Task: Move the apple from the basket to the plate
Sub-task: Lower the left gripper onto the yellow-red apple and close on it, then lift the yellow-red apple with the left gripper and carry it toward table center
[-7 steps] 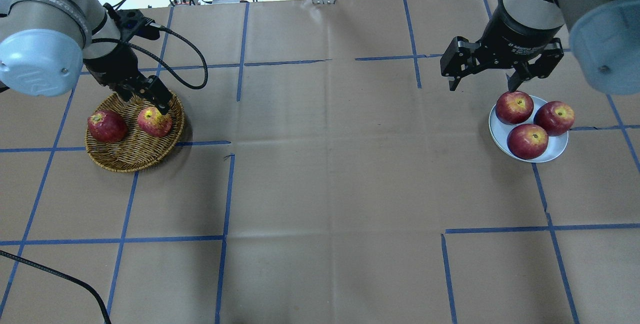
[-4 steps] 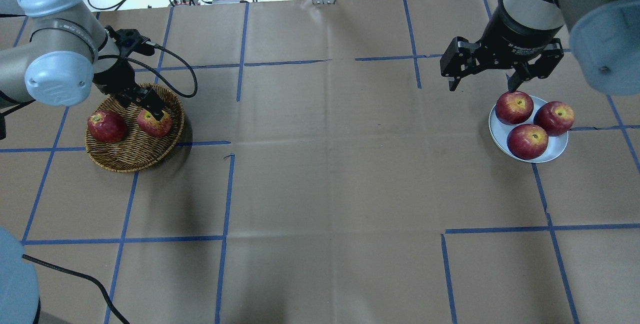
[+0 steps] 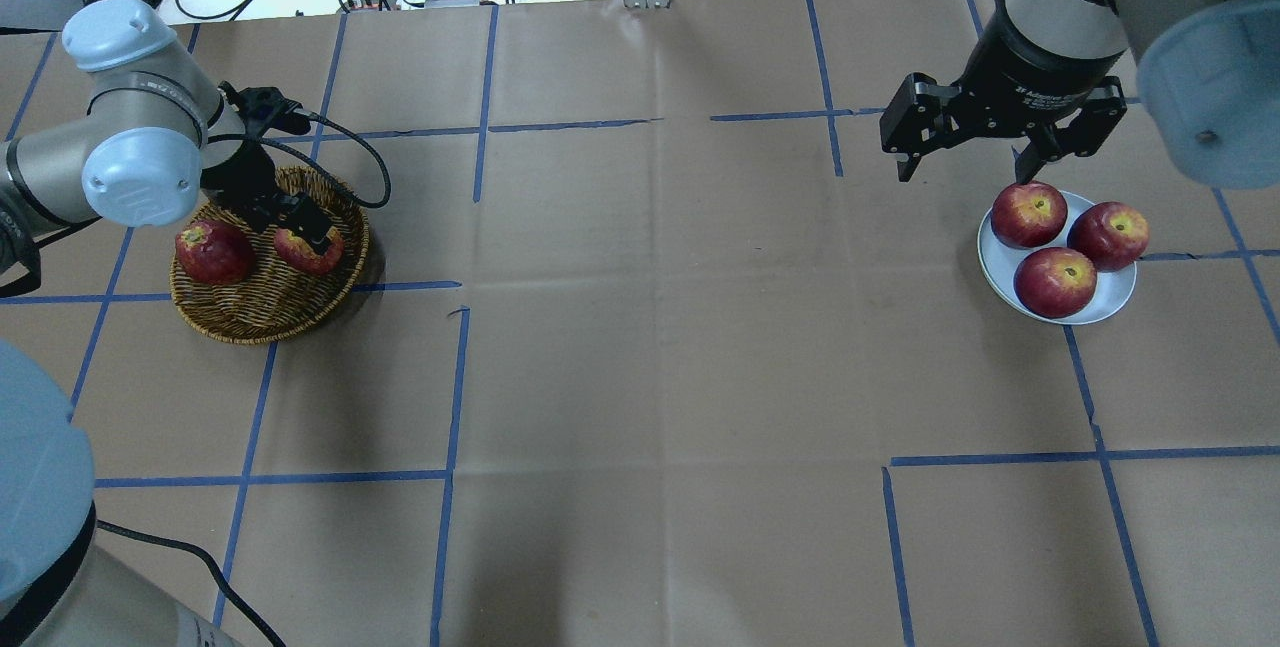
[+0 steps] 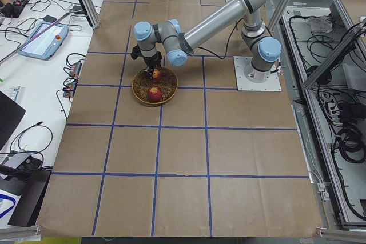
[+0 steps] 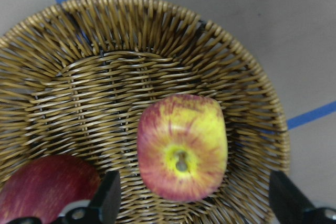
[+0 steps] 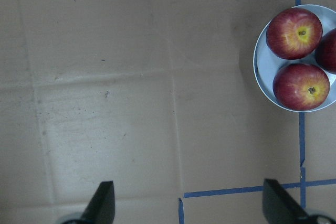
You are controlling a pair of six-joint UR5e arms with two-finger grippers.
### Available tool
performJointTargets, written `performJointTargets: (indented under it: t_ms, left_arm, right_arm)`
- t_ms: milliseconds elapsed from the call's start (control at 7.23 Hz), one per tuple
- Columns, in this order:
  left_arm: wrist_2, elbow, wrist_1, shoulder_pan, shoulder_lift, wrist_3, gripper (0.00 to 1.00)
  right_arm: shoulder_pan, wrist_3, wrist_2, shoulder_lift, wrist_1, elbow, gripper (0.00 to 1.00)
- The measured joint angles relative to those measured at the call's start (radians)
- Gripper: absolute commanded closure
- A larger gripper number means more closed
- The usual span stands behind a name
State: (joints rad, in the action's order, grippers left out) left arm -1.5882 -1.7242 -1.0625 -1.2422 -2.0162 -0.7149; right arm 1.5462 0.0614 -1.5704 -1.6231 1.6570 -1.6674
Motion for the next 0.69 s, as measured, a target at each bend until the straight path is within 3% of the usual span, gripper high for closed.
performJointTargets:
  t_ms: [277,415,691]
  left_arm:
    - [0.005,0.003,0.023,0.003,-0.030,0.003,0.64]
    - [0.004,0.006,0.024,0.002,-0.032,0.006,0.72]
    - [-0.001,0.020,-0.003,-0.017,-0.003,0.025,0.75]
  right_arm:
    - [0.000,0.000,0.000,0.000,0.001,0.000,0.00]
    - [0.000,0.000,0.000,0.000,0.000,0.000,0.00]
    - [0.000,0.000,0.000,0.000,0.000,0.000,0.00]
